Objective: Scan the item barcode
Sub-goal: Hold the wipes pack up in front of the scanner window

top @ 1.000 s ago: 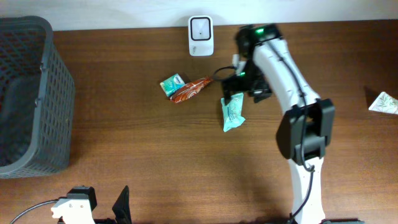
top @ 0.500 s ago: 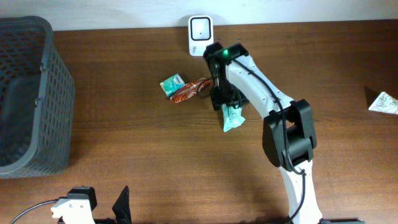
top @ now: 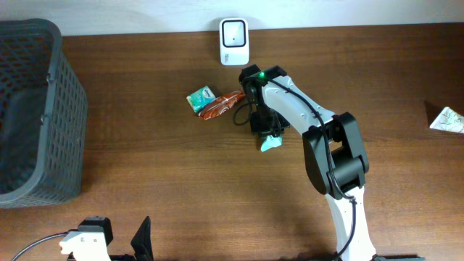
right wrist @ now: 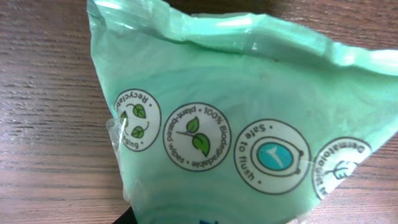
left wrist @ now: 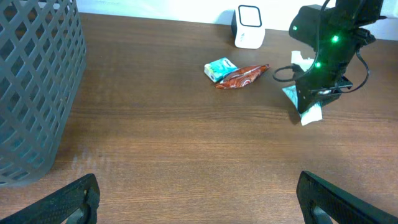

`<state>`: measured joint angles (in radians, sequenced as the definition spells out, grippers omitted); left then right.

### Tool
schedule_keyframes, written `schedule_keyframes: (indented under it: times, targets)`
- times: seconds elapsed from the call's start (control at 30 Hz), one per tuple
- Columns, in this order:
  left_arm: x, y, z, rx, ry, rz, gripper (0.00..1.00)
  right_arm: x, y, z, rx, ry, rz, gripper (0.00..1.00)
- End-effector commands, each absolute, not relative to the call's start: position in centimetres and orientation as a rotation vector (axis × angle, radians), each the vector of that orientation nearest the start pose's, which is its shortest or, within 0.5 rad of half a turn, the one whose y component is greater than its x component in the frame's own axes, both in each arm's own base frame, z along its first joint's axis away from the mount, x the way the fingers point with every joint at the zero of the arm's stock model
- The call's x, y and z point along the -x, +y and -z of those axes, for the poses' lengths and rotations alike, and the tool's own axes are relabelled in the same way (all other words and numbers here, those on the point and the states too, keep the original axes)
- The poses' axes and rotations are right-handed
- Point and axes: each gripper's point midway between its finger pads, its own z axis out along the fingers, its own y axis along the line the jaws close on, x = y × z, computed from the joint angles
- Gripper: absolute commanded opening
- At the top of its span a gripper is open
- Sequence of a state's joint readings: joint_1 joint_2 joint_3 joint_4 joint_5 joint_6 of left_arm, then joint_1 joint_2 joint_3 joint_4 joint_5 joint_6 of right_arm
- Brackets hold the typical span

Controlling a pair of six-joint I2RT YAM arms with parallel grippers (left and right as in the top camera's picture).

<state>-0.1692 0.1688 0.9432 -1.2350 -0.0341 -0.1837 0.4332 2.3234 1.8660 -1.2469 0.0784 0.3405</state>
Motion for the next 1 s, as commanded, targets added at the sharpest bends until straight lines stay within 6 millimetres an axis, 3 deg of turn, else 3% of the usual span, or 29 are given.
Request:
schedule_keyframes:
  times: [0.0, 0.13, 0.2, 0.33, 0.43, 0.6, 0.7, 0.97]
  targets:
    - [-11.2, -1.2, -26.3, 0.046, 2.028, 0.182, 0.99, -41.2, 17.4, -3.7, 0.149, 3.114, 0.141, 0.24]
    - [-11.2, -1.2, -26.3, 0.046, 2.028, 0.182, 0.99, -46.4, 18.9, -9.0, 0.136, 2.91, 0.032, 0.24]
    - [-11.2, -1.2, -26.3, 0.046, 2.028, 0.182, 0.99, -50.9, 19.0, -13.1, 0.086, 2.708, 0.007, 0.24]
    - [-11.2, -1.2, -26.3, 0.046, 2.028, 0.182, 0.99, -55.4, 19.6, -16.1, 0.063, 2.509, -0.075, 0.24]
    - [-11.2, -1.2, -26.3, 0.046, 2.028, 0.182, 0.99, -58.4, 20.8, -17.7, 0.043, 2.368, -0.138, 0.16]
    - [-11.2, -1.2, -26.3, 0.046, 2.028, 0.182, 0.99, -61.9, 22.6, -18.4, 0.032, 2.209, -0.219, 0.13]
    - [-11.2, -1.2, -26.3, 0.046, 2.028, 0.182, 0.99, -63.4, 23.9, -17.4, 0.042, 2.161, -0.288, 0.13]
    - [-11.2, -1.2, -26.3, 0.046, 2.028, 0.182, 0.99, -64.6, 27.4, -15.7, 0.113, 2.095, -0.435, 0.14]
